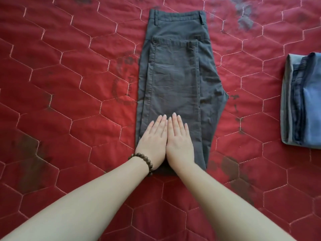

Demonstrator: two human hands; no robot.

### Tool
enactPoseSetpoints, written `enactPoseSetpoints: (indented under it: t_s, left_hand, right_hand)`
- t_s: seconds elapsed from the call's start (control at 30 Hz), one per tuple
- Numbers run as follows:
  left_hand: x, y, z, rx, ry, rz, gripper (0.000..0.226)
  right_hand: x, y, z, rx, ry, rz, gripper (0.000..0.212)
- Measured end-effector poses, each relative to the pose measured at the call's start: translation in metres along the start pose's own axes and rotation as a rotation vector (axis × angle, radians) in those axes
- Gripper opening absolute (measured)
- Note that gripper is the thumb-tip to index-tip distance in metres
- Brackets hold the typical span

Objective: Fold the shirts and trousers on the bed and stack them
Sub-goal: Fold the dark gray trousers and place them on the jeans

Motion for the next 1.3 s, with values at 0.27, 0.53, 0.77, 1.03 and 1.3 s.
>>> enactPoseSetpoints:
  t_s: [0.27, 0.53, 0.77, 1.03, 1.3]
  left_hand:
    - [0.009, -0.006, -0.027, -0.119, 0.053, -0.141, 0.063]
    - [0.013, 0.023, -0.006, -0.207, 0.112, -0.132, 0.052]
    - [0.049, 0.040, 0.110, -0.209, 0.229, -0.145, 0.056]
    - [0.052, 0.032, 0.117, -0.211, 0.250, -0.116, 0.076]
    - [0.053, 0.028, 0.119, -0.173, 0.241, -0.129, 0.083]
  right_hand:
    - [-0.022, -0.007, -0.047, -0.053, -0.036, -0.043, 0.063]
    - [-0.052, 0.020, -0.044, -0.097, 0.046, -0.146, 0.053]
    - [-0.031, 0.033, 0.075, -0.055, 0.256, 0.209, 0.057]
    - [-0.103, 0.071, 0.189, -0.142, -0.008, -0.289, 0.062]
    - [-0.038, 0.060, 0.252, 0.063, 0.775, -0.250, 0.052]
Point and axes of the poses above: each hand's wrist, its own z-axis towards the middle knuckle, its own y-axis out of the back of the hand, x = y × z, the point moved 5 cm from there along z, towards the middle knuckle, and after that the axes turned 1 degree about -x, right-handed, at the moved point
